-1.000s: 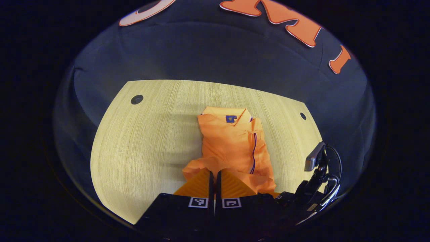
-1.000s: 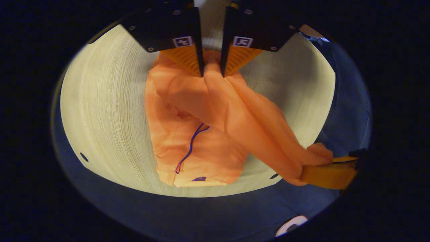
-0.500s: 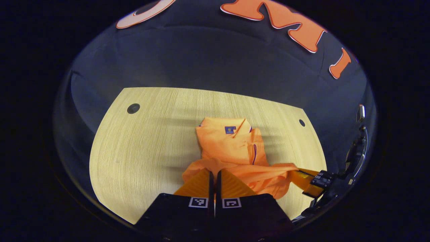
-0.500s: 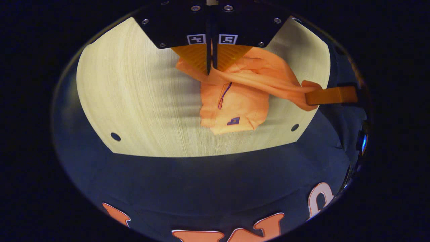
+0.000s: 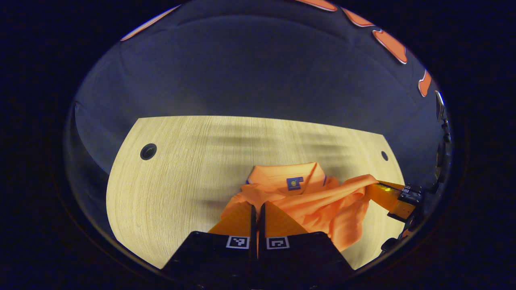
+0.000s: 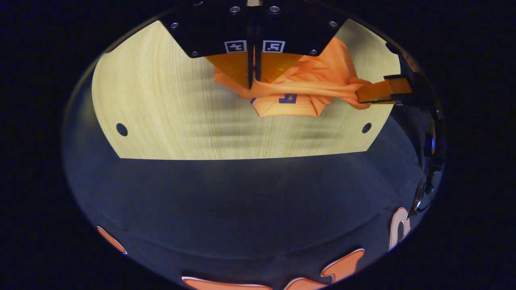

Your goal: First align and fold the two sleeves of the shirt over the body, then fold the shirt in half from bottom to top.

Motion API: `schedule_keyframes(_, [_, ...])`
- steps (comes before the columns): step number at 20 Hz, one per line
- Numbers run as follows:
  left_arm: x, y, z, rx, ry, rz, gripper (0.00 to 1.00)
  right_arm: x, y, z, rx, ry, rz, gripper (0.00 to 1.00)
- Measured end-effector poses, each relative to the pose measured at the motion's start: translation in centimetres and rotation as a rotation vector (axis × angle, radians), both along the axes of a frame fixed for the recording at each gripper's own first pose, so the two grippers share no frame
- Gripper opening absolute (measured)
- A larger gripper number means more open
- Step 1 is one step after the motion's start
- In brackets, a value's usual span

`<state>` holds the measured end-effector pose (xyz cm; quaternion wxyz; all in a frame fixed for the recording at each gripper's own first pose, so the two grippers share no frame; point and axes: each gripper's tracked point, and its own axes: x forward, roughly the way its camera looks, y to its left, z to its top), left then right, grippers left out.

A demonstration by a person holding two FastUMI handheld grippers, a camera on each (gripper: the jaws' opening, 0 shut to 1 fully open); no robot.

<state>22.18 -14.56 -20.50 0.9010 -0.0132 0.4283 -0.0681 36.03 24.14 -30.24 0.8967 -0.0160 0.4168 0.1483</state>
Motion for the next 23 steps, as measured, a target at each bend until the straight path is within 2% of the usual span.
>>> schedule_keyframes(3, [0.9, 0.5, -3.2, -0.005, 0.043, 0.024, 0.02, 0.1, 0.2, -3.3, -0.035, 0.052, 0.002, 0.02])
schedule_keyframes(5, [1.0, 1.5, -4.1, 0.014, 0.053, 0.039, 0.1, 0.3, 0.9, -4.1, -0.031, 0.05, 0.01, 0.04])
schedule_keyframes(6, [1.2, 1.6, -4.4, 0.017, 0.042, 0.053, 0.17, 0.4, 0.8, -4.2, -0.032, 0.048, 0.005, 0.11])
schedule_keyframes(7, [1.2, 1.6, -4.1, 0.01, 0.028, 0.051, 0.25, 0.5, 0.4, -4.1, -0.04, 0.036, 0.003, 0.4])
schedule_keyframes(9, [0.7, 2.3, -2.1, 0.064, -0.038, 0.039, 1.0, 0.6, -0.6, -2.3, -0.049, -0.006, -0.025, 1.0])
schedule_keyframes(12, [0.6, 2.3, 2.8, 0.076, -0.174, 0.047, 0.99, 0.1, -1.2, 2.2, -0.016, -0.085, -0.028, 1.0])
schedule_keyframes(17, [-3.4, 0.6, 16.6, 0.066, -0.506, 0.037, 0.98, -3.9, -2.6, 14.0, 0.079, -0.261, -0.025, 0.99])
schedule_keyframes(20, [-8.8, -0.4, 21.8, 0.054, -0.615, 0.022, 0.98, -7.9, -4.0, 19.7, 0.104, -0.355, -0.006, 0.99])
schedule_keyframes(21, [-11.8, -0.6, 24.2, 0.011, -0.654, 0.035, 0.98, -10.3, -4.9, 21.9, 0.109, -0.396, -0.001, 0.99])
schedule_keyframes(23, [-15.2, -0.8, 26.4, -0.036, -0.694, 0.062, 0.98, -12.5, -5.7, 23.7, 0.126, -0.456, 0.011, 0.99])
